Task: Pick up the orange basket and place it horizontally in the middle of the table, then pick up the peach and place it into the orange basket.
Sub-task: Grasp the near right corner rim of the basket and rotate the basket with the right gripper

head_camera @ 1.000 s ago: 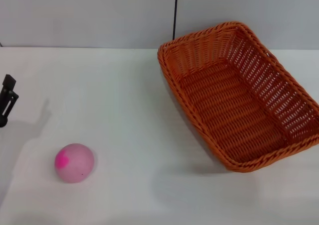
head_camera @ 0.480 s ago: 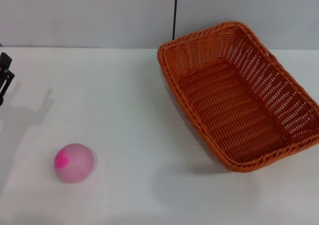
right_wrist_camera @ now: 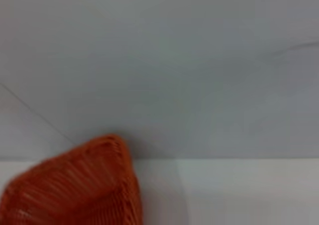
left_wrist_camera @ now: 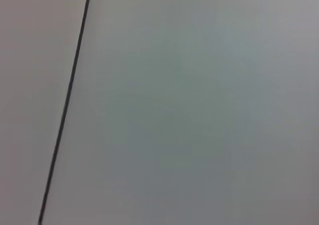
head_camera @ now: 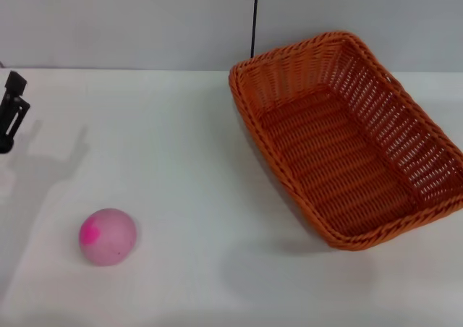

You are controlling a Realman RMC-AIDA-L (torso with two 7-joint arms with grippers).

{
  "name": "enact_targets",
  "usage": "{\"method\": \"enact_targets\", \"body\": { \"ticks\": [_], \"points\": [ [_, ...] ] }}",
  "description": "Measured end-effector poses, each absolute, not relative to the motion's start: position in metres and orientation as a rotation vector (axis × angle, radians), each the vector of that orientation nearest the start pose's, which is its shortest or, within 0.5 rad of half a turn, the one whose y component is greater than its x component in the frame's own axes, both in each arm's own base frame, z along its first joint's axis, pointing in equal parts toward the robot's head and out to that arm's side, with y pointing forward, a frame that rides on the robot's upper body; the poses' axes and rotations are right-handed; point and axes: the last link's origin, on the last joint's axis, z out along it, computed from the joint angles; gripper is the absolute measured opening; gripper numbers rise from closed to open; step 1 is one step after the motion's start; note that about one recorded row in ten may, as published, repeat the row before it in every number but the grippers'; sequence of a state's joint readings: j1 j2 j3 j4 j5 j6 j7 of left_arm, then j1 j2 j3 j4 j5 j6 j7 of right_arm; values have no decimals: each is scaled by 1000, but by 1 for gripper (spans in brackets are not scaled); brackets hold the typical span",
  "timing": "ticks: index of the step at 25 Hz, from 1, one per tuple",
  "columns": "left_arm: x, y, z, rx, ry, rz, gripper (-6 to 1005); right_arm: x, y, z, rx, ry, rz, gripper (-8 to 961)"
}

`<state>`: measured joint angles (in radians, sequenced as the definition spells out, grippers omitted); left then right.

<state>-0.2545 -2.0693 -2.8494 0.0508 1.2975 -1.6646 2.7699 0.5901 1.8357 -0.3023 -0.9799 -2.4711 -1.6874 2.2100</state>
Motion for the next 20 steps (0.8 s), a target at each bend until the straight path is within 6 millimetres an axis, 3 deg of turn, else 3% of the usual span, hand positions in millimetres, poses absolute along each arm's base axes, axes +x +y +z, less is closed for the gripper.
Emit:
{"method": "enact_targets", "body": {
  "ticks": [4, 11, 20],
  "points": [
    [-344, 225, 2, -1557, -526, -997, 818, 304, 376, 166, -2207, 1435, 181, 575],
    [-346, 214, 5, -1539, -519, -1007, 816, 280, 383, 140, -2270, 1476, 212, 574],
    [-354, 207, 24, -1530, -437, -970, 814, 263, 398, 86, -2282, 1528, 243, 574]
  ]
}}
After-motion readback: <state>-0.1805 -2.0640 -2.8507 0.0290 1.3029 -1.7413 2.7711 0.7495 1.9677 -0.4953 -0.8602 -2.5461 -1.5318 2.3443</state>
